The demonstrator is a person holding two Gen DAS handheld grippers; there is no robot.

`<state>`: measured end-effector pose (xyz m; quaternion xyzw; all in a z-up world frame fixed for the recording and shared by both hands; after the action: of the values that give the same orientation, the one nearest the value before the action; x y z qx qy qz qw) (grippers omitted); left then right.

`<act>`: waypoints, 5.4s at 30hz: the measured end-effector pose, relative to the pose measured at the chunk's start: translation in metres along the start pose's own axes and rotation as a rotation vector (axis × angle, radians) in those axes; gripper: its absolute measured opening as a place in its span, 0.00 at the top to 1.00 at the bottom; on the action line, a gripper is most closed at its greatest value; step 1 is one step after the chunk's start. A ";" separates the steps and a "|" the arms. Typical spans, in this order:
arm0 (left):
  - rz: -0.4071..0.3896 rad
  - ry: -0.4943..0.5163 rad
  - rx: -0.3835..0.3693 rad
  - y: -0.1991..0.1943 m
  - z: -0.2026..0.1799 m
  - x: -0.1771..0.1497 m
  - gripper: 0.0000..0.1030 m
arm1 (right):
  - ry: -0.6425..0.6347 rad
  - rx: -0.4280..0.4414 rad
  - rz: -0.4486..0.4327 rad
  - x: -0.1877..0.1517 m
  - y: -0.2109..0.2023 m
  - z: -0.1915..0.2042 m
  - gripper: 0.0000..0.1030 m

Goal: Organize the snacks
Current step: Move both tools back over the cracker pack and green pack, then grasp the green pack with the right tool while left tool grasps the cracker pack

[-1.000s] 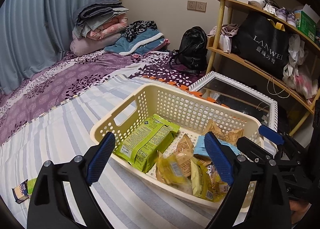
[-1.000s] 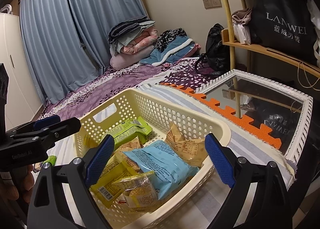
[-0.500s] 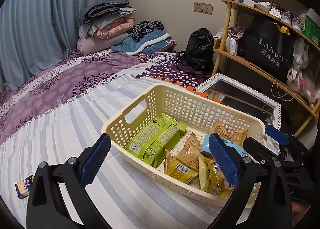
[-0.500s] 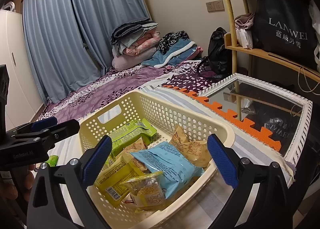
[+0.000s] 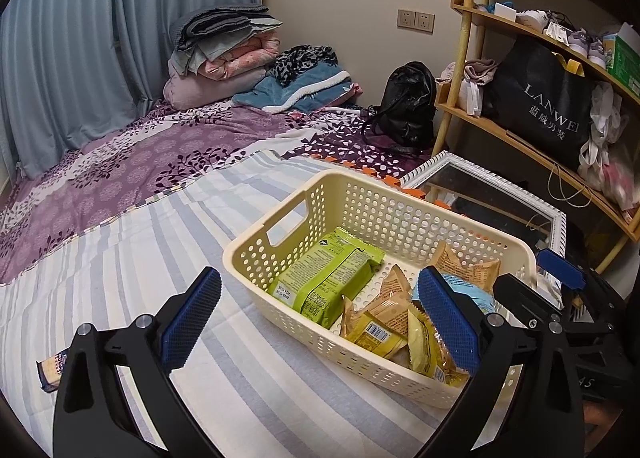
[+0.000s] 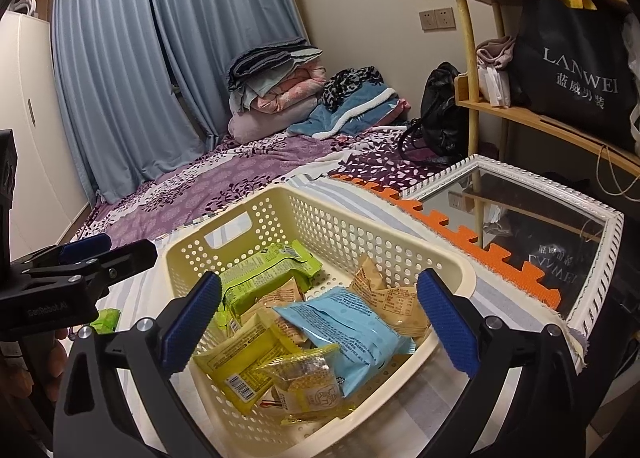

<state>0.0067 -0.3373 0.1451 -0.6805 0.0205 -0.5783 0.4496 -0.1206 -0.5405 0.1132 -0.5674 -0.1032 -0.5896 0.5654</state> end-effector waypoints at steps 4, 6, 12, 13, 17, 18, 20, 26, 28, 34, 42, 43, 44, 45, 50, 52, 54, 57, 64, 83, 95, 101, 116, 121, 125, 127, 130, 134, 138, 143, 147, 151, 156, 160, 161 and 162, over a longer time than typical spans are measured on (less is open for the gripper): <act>0.003 -0.002 0.017 -0.003 0.003 -0.001 0.03 | -0.015 -0.001 0.009 -0.001 0.000 0.006 0.05; 0.003 -0.006 0.024 -0.004 0.005 -0.002 0.03 | -0.024 0.000 0.022 -0.002 0.002 0.008 0.05; 0.006 -0.009 0.061 -0.009 0.014 -0.006 0.03 | -0.053 -0.001 0.028 -0.004 0.001 0.016 0.05; 0.007 -0.010 0.067 -0.009 0.015 -0.006 0.03 | -0.056 -0.002 0.028 -0.004 0.001 0.017 0.05; 0.005 -0.023 0.080 -0.013 0.023 -0.009 0.03 | -0.058 -0.007 0.029 -0.003 0.000 0.021 0.05; 0.004 -0.028 0.084 -0.014 0.025 -0.010 0.03 | -0.060 -0.007 0.029 -0.003 0.000 0.022 0.05; 0.002 -0.035 0.090 -0.016 0.028 -0.010 0.03 | -0.066 -0.003 0.027 -0.002 -0.001 0.024 0.05; -0.001 -0.052 0.102 -0.021 0.037 -0.014 0.03 | -0.097 0.014 0.018 -0.003 -0.005 0.038 0.05; -0.002 -0.058 0.103 -0.022 0.040 -0.016 0.03 | -0.103 0.016 0.018 -0.004 -0.006 0.042 0.05; 0.002 -0.083 0.118 -0.026 0.053 -0.025 0.03 | -0.121 0.042 0.023 -0.005 -0.003 0.060 0.05; 0.011 -0.150 0.145 -0.033 0.084 -0.045 0.03 | -0.190 0.098 0.049 -0.016 0.003 0.096 0.05; 0.013 -0.161 0.150 -0.034 0.089 -0.048 0.03 | -0.200 0.106 0.054 -0.018 0.004 0.102 0.05; 0.016 -0.171 0.156 -0.035 0.094 -0.051 0.03 | -0.210 0.113 0.061 -0.021 0.005 0.107 0.05; 0.019 -0.181 0.162 -0.037 0.100 -0.055 0.03 | -0.217 0.119 0.066 -0.024 0.006 0.111 0.05; 0.040 -0.249 0.199 -0.040 0.132 -0.076 0.03 | -0.256 0.152 0.108 -0.041 0.013 0.137 0.05; 0.051 -0.285 0.216 -0.041 0.146 -0.085 0.03 | -0.273 0.166 0.124 -0.048 0.015 0.147 0.05; 0.058 -0.316 0.227 -0.043 0.158 -0.093 0.03 | -0.299 0.181 0.139 -0.056 0.018 0.158 0.05; 0.068 -0.355 0.253 -0.045 0.175 -0.106 0.03 | -0.333 0.204 0.163 -0.068 0.022 0.174 0.05; 0.079 -0.429 0.292 -0.052 0.207 -0.128 0.03 | -0.384 0.233 0.212 -0.091 0.033 0.200 0.05; 0.112 -0.515 0.329 -0.048 0.253 -0.158 0.03 | -0.483 0.262 0.326 -0.128 0.078 0.240 0.05; 0.154 -0.524 0.402 -0.046 0.280 -0.179 0.03 | -0.582 0.326 0.383 -0.157 0.116 0.287 0.05; 0.169 -0.546 0.433 -0.048 0.298 -0.189 0.03 | -0.629 0.380 0.395 -0.166 0.130 0.315 0.05; 0.209 -0.674 0.507 -0.068 0.351 -0.238 0.03 | -0.779 0.491 0.480 -0.199 0.173 0.378 0.05; 0.220 -0.683 0.510 -0.067 0.356 -0.245 0.03 | -0.778 0.503 0.526 -0.205 0.185 0.390 0.05; 0.231 -0.690 0.501 -0.061 0.358 -0.250 0.03 | -0.759 0.509 0.548 -0.208 0.190 0.396 0.05; 0.237 -0.688 0.496 -0.059 0.357 -0.251 0.03 | -0.755 0.512 0.553 -0.208 0.191 0.398 0.05; 0.245 -0.682 0.494 -0.055 0.356 -0.252 0.03 | -0.756 0.523 0.566 -0.209 0.195 0.401 0.05; 0.252 -0.683 0.497 -0.052 0.360 -0.253 0.03 | -0.732 0.531 0.588 -0.209 0.197 0.399 0.10; 0.260 -0.681 0.495 -0.045 0.362 -0.250 0.03 | -0.699 0.572 0.624 -0.208 0.194 0.395 0.34; 0.260 -0.666 0.453 -0.028 0.360 -0.244 0.03 | -0.721 0.537 0.602 -0.208 0.189 0.387 0.40; 0.258 -0.662 0.410 -0.012 0.359 -0.239 0.03 | -0.690 0.517 0.597 -0.202 0.188 0.375 0.42; 0.246 -0.640 0.372 0.004 0.355 -0.230 0.03 | -0.678 0.514 0.596 -0.203 0.187 0.370 0.42; 0.288 -0.548 0.435 0.021 0.354 -0.225 0.03 | -0.683 0.511 0.592 -0.204 0.188 0.370 0.42; 0.287 -0.507 0.441 0.027 0.356 -0.222 0.03 | -0.683 0.511 0.593 -0.204 0.188 0.371 0.41; 0.285 -0.501 0.439 0.028 0.358 -0.222 0.03 | -0.686 0.510 0.592 -0.204 0.188 0.370 0.41; 0.284 -0.494 0.436 0.028 0.359 -0.222 0.03 | -0.689 0.508 0.590 -0.205 0.188 0.371 0.41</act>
<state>0.2365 -0.0217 -0.0172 -0.6782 -0.1183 -0.3188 0.6515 0.1732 -0.2089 -0.0211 -0.5784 -0.2587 -0.1405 0.7608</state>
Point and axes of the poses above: each gripper's, at about its wrist camera, not at the fingertips, and y roughly the way its jaws point, z to its left, x to its top, the point moved 3 cm from there along y, roughly the way its jaws point, and after that the axes turned 8 degrees about y, right-handed, at the moved point
